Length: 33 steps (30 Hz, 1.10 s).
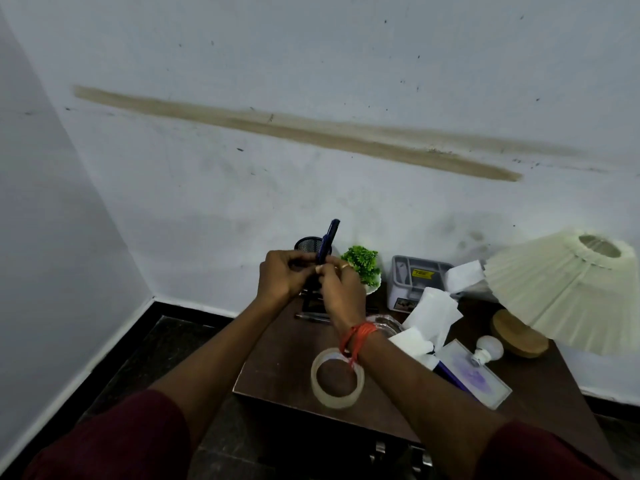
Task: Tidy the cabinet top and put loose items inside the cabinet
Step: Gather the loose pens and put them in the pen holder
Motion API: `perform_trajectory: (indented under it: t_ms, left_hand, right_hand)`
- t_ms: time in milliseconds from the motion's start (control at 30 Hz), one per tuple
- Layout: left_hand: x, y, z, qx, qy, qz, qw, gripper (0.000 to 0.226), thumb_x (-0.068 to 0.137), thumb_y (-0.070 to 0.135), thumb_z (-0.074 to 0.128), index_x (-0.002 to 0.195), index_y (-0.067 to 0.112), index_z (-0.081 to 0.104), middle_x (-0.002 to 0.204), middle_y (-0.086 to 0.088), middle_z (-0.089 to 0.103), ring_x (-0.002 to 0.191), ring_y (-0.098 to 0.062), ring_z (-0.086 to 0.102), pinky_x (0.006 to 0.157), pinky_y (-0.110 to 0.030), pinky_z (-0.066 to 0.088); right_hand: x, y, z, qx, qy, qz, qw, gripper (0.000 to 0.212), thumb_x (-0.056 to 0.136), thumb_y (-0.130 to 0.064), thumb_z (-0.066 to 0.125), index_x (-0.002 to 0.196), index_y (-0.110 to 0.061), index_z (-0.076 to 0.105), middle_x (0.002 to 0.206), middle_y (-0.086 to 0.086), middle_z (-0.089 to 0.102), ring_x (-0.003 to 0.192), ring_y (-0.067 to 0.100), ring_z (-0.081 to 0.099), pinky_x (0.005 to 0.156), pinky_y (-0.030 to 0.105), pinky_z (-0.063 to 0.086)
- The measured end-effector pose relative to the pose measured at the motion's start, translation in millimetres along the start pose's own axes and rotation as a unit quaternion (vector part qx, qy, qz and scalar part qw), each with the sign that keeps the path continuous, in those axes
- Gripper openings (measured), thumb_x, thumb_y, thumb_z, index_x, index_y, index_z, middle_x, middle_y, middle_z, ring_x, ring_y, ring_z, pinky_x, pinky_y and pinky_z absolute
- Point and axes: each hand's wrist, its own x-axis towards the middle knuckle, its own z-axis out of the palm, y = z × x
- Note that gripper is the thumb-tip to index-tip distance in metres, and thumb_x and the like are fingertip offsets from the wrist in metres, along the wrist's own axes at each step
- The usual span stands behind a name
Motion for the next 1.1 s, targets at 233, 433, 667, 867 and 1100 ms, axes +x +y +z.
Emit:
perform_trajectory:
  t_ms: [233,433,667,867,1100]
  left_hand:
    - [38.9,24.3,4.9,-0.038,0.017,0.074,0.996,0.024,0.075,0.015,0.078,0.098,0.020,0.077,0.089,0.004,0.077,0.081,0.000,0.071,0.076,-0.017,0.057]
    - [65.1,20.5,14.4,-0.061,0.035,0.094,0.993,0.023,0.076,0.010,0.077,0.098,0.017,0.076,0.088,0.001,0.076,0.081,-0.002,0.072,0.073,-0.016,0.057]
    - [73.8,-15.4,29.9,-0.067,0.037,0.066,0.995,0.020,0.078,0.009,0.074,0.097,0.017,0.074,0.087,0.002,0.076,0.081,-0.004,0.072,0.077,-0.021,0.058]
    - [70.8,-37.2,35.3,-0.027,0.030,0.059,0.997,0.023,0.078,0.007,0.072,0.099,0.014,0.075,0.086,0.003,0.075,0.077,0.003,0.070,0.070,-0.008,0.052]
    - [71.1,-45.2,32.8,0.000,0.013,0.059,0.998,0.030,0.077,0.002,0.066,0.103,0.014,0.074,0.092,0.000,0.076,0.085,-0.002,0.071,0.076,-0.011,0.054]
  right_hand:
    - [44.2,-29.1,-10.5,-0.042,-0.001,-0.082,0.996,0.042,0.088,-0.019,0.050,0.129,-0.026,0.056,0.107,0.000,0.070,0.100,0.018,0.063,0.091,0.030,0.050]
    - [74.6,-27.7,-9.8,-0.072,-0.028,-0.132,0.988,0.044,0.092,-0.021,0.051,0.135,-0.025,0.050,0.117,0.001,0.067,0.108,0.018,0.062,0.089,0.021,0.045]
    - [89.9,0.8,-2.1,-0.085,-0.061,-0.127,0.986,0.042,0.096,-0.021,0.048,0.138,-0.023,0.047,0.104,-0.003,0.067,0.092,0.015,0.065,0.086,0.027,0.051]
    - [100.2,23.9,11.3,-0.091,-0.077,-0.080,0.990,0.041,0.089,-0.026,0.053,0.130,-0.024,0.053,0.104,0.000,0.070,0.101,0.021,0.066,0.092,0.043,0.053]
    - [110.0,38.5,20.8,-0.049,-0.085,-0.039,0.994,0.035,0.075,-0.037,0.053,0.109,-0.033,0.062,0.100,-0.005,0.071,0.101,0.016,0.066,0.092,0.042,0.054]
